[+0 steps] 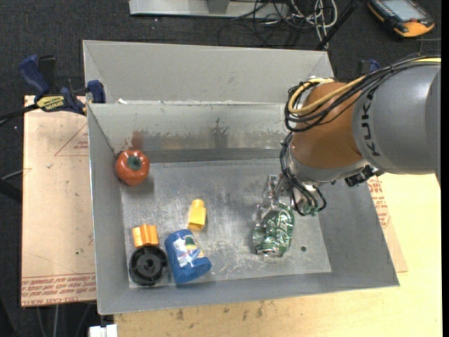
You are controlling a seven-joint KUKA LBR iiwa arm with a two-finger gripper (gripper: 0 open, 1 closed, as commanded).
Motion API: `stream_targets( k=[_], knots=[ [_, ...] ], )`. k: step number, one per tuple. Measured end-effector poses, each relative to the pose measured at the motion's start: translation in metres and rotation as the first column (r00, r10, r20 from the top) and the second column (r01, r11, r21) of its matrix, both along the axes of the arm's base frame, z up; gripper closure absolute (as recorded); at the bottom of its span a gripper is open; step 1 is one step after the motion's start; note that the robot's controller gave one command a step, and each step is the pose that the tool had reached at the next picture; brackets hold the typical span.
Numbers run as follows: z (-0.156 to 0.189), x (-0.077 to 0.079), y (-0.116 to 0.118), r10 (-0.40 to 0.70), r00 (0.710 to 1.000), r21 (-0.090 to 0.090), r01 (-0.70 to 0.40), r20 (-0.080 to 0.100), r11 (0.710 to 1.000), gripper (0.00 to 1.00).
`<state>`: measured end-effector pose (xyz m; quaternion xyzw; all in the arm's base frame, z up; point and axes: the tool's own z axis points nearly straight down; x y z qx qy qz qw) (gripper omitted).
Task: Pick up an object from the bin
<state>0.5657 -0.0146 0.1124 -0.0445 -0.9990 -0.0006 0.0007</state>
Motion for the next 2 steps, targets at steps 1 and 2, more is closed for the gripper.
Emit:
stream_targets(
  k=[1, 2],
  knots=[
    [0.001, 0.001, 0.000, 0.000, 1.000, 0.000, 0.000, 0.002, 1.000, 1.00],
    [0.020, 0.008, 0.002, 0.036, 0.999, -0.001, -0.036, 0.004, 0.999, 1.00]
  ],
)
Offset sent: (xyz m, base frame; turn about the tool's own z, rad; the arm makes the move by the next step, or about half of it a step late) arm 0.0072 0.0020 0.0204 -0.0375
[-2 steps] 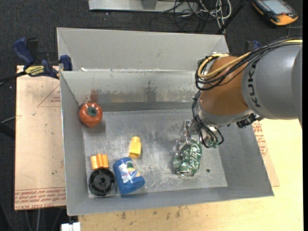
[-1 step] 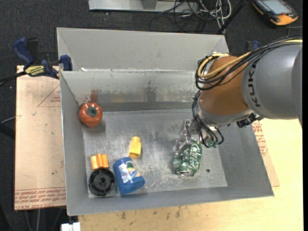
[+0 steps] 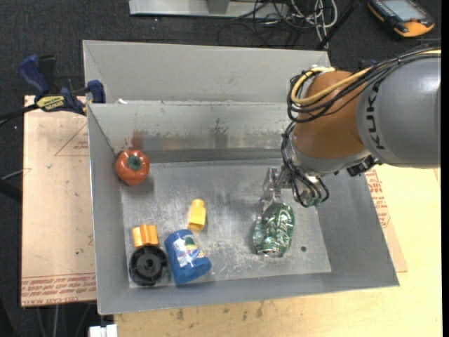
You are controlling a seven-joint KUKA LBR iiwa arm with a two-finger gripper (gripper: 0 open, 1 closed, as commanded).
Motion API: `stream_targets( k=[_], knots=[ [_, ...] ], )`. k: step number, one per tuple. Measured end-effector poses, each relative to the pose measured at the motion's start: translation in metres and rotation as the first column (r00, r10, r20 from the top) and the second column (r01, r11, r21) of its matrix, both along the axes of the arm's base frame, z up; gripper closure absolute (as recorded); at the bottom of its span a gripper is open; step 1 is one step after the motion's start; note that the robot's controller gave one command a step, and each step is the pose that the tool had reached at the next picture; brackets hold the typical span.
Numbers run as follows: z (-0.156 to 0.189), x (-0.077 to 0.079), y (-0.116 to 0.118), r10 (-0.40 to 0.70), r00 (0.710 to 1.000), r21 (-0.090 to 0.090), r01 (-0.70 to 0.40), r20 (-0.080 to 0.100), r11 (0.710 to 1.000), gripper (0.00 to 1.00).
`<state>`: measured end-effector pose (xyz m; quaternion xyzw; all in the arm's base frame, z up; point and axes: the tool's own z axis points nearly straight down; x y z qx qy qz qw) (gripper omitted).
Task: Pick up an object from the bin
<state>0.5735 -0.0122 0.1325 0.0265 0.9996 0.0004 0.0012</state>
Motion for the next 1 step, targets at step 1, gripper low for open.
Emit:
stream_targets(
  k=[1],
  knots=[
    [0.0000, 0.0000, 0.0000, 0.000, 1.000, 0.000, 0.000, 0.000, 1.000, 1.00]
  ],
)
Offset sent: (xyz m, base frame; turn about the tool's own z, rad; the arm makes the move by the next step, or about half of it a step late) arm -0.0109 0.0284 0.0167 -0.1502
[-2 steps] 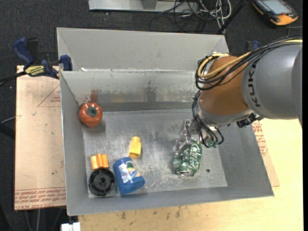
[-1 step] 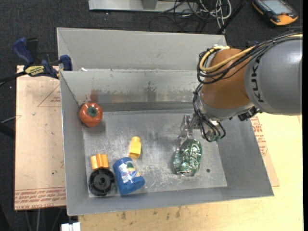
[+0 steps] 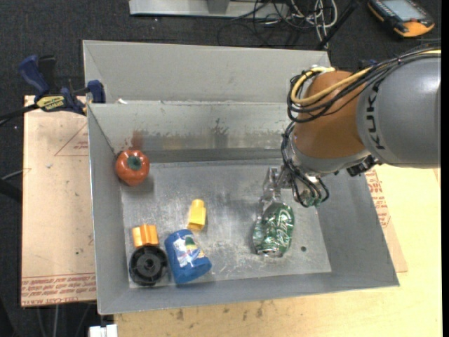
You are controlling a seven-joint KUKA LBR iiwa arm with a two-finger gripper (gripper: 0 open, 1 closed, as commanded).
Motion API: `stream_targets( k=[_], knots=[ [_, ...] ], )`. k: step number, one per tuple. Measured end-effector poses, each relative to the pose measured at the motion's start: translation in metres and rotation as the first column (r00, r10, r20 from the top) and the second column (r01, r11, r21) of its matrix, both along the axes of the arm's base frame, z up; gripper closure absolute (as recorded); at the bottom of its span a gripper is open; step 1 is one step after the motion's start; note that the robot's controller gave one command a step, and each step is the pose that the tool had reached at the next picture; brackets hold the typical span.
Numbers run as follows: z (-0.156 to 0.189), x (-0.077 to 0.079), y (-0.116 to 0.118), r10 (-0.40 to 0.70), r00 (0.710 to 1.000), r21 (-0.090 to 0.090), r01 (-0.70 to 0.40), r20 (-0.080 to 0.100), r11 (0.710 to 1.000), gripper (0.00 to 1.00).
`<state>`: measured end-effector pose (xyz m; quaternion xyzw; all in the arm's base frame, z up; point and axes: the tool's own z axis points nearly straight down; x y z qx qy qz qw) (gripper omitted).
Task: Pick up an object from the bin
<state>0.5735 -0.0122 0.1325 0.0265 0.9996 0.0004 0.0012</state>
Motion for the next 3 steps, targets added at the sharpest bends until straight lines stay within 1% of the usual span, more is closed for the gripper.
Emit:
stream_targets(
  k=[1, 2, 3],
  knots=[
    [0.004, -0.003, 0.007, 0.043, 0.999, -0.001, -0.043, -0.002, 0.999, 1.00],
    [0.008, 0.000, 0.010, 0.084, 0.996, 0.001, -0.084, 0.001, 0.996, 1.00],
    [0.011, 0.010, 0.008, 0.107, 0.994, -0.001, -0.107, 0.001, 0.994, 1.00]
  ],
)
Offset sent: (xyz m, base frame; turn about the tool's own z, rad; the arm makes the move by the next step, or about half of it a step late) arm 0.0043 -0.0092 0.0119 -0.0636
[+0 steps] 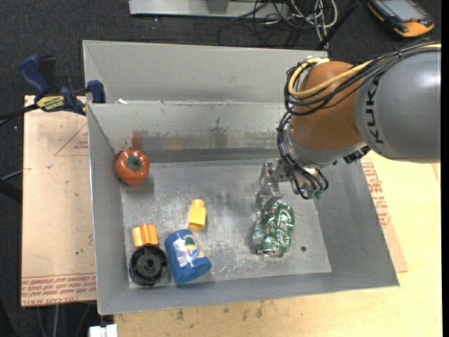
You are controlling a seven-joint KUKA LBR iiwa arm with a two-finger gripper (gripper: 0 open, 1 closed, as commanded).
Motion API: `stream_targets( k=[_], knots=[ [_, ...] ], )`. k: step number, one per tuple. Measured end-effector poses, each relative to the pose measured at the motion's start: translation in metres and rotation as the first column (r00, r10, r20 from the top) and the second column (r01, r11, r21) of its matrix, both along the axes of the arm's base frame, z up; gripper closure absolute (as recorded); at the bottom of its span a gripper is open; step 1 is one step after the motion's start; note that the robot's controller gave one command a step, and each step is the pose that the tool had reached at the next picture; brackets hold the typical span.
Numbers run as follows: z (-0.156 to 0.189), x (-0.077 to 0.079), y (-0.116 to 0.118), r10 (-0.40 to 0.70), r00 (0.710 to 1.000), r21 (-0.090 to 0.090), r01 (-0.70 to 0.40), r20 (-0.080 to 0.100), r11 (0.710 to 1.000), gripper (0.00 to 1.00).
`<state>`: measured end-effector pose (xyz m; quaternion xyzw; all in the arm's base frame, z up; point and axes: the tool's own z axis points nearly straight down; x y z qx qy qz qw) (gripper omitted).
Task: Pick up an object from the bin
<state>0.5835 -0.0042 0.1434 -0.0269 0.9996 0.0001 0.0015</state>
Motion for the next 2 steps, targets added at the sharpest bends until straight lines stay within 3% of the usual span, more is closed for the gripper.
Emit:
stream_targets(
  k=[1, 2],
  knots=[
    [0.002, 0.004, -0.004, 0.005, 1.000, 0.003, -0.005, -0.001, 1.000, 1.00],
    [0.003, 0.007, -0.040, -0.001, 1.000, 0.000, 0.001, 0.001, 1.000, 1.00]
  ],
)
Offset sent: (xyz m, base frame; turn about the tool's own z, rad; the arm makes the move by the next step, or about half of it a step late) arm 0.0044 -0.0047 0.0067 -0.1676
